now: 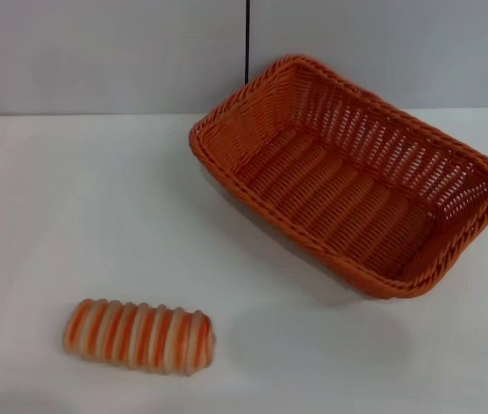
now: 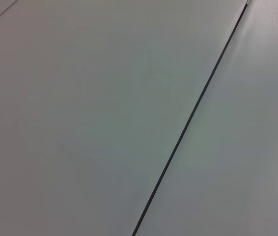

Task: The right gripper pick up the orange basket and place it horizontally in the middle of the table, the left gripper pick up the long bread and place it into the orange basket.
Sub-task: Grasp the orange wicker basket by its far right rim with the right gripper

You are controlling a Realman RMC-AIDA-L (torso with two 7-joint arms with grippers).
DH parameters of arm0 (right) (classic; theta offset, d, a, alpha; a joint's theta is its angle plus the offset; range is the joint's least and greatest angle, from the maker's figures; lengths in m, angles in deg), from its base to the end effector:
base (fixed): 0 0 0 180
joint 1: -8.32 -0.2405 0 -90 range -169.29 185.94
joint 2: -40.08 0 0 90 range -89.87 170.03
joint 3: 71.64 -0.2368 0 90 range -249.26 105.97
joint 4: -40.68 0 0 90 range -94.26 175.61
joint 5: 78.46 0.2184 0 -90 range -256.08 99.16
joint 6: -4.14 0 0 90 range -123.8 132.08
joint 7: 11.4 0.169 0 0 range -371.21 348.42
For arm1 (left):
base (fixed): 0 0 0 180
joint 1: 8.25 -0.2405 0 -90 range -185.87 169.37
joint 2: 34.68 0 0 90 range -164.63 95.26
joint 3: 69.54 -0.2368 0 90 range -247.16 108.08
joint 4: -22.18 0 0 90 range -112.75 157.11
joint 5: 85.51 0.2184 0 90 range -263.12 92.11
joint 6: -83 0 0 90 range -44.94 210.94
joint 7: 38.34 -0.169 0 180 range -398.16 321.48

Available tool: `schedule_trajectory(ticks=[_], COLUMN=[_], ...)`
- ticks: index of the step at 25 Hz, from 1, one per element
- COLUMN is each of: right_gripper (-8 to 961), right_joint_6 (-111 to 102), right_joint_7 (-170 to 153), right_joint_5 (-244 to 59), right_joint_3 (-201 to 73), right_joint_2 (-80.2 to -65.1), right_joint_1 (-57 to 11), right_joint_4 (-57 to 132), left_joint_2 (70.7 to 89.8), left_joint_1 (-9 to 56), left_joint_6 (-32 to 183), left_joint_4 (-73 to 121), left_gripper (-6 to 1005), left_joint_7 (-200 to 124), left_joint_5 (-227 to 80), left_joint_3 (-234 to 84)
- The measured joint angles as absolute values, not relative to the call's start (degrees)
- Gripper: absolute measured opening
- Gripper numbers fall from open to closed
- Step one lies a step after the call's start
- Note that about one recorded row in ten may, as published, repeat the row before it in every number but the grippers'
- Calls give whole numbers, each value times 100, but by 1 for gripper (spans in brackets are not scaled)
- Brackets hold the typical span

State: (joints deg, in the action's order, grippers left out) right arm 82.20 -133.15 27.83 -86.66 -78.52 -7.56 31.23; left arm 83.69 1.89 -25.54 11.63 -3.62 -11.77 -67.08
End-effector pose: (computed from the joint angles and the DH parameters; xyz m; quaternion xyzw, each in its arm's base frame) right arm 0.4266 0.2572 0.1213 -0.3696 0.4068 0.5145 0.6583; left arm -0.3351 0.2154 0.0652 -0.4679 -0.2467 -0.5669 0.6316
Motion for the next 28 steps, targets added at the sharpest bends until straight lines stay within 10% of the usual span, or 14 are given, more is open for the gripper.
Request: schedule_trajectory(ticks=[15,19,22,28], right_gripper=[641,638,637,633], right_joint_6=[9050,9581,10042,10409], right_joint_7=[-12212,-10957,-9580,-7974], right_joint_5=[2654,2311,1939,1070], right_joint_3=[-6482,-5912,-5139,-4256], right_joint_2=[-7743,-7314,-6708,-6283], right_joint_1=[-499,-531,-699,-1090], right_joint_4=[1487,778,89,-1195], left_joint_2=[8365,8356,8355,8363], left_joint_1=[174,177,177,177], left_joint_6=[-2446,-2423,-2422,-2422], left_joint_4=[1176,1181,1211,1262], left_gripper=[834,834,834,833], left_joint_7=[-215,-204,-134,-59], left_joint_5=[-1169,-1144,-1142,-1139], left_joint_3=[-6720,-6737,-6742,-6744])
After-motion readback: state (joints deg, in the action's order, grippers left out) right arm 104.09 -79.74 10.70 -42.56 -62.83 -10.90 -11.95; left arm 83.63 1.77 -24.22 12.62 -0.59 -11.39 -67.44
